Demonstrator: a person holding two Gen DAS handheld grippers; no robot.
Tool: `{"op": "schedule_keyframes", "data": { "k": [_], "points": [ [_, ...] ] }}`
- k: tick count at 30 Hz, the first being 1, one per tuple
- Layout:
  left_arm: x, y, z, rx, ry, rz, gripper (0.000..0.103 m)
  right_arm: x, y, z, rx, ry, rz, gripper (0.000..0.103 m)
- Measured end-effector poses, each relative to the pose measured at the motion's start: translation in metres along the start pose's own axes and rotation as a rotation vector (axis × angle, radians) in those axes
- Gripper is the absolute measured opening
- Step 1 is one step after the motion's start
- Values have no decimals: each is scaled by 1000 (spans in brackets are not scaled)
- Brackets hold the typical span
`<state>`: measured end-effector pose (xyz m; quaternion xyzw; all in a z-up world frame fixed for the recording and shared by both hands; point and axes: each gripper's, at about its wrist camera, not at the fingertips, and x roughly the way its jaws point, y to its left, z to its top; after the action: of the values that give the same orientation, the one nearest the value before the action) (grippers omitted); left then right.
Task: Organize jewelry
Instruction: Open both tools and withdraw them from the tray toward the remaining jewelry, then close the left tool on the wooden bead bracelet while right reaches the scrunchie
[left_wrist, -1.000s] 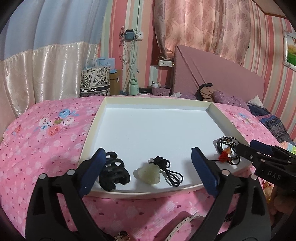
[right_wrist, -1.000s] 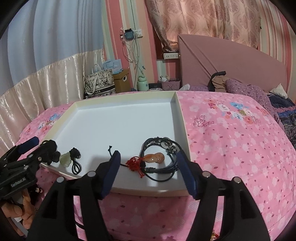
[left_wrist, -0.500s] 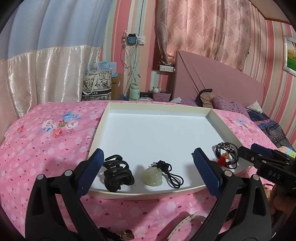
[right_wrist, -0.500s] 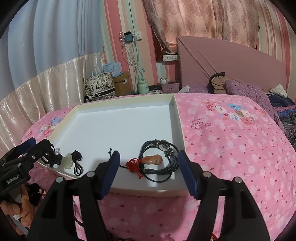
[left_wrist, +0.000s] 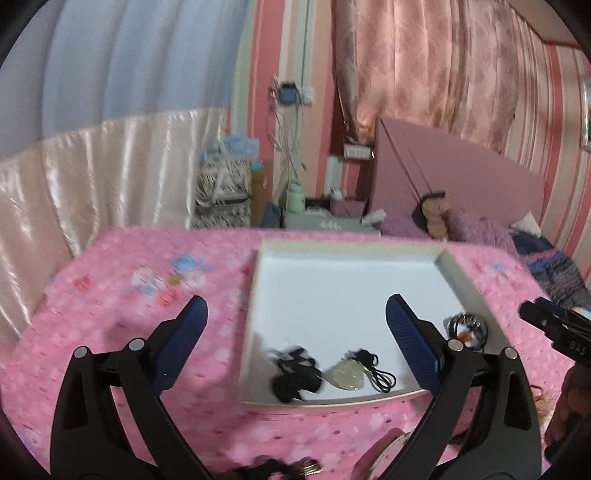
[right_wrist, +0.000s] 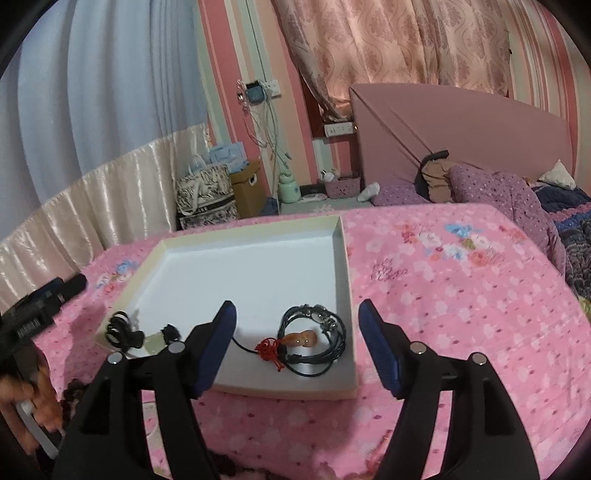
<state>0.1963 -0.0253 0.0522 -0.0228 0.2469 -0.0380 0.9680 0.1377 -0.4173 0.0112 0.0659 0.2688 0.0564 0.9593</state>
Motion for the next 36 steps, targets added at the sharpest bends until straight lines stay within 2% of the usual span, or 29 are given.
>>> {"op": "schedule_keyframes", "data": {
  "k": [3, 8, 11, 14, 15, 21, 24, 27, 31, 32, 34, 36],
  "points": [
    [-26, 19, 6, 49, -40, 30, 98, -31, -22, -3, -12, -30, -28, 71],
    [-58, 59, -14, 68, -51, 78, 99, -60, -58, -37, -11, 18, -66, 71],
    [-58, 76, -40, 83, -4, 104, 100, -56, -65, -68, -26, 106, -61, 71],
    [-59, 88, -67, 78, 47, 105, 99, -54, -64, -91, -42, 152, -79, 69],
    [-60, 90, -73, 74, 57, 104, 99, -56, -67, -95, -39, 152, -81, 64],
    [-67, 105, -102, 37, 82, 78, 99, -59, -79, -107, 26, 167, -93, 50],
    [-63, 107, -111, 15, 92, 57, 99, -63, -83, -102, 49, 134, -62, 49],
    [-61, 105, -112, 0, 98, 34, 99, -54, -78, -91, 26, 140, -58, 49],
    [-57, 97, -114, 18, 110, 17, 99, -27, -64, -84, -45, 212, -62, 39],
    [-56, 95, -114, 25, 111, 18, 99, -21, -63, -84, -49, 230, -58, 35],
    [-54, 91, -114, 40, 123, 19, 99, -10, -58, -86, -73, 261, -57, 20],
    [-52, 87, -115, 57, 135, 16, 100, -6, -52, -89, -97, 273, -50, 13]
  ]
}}
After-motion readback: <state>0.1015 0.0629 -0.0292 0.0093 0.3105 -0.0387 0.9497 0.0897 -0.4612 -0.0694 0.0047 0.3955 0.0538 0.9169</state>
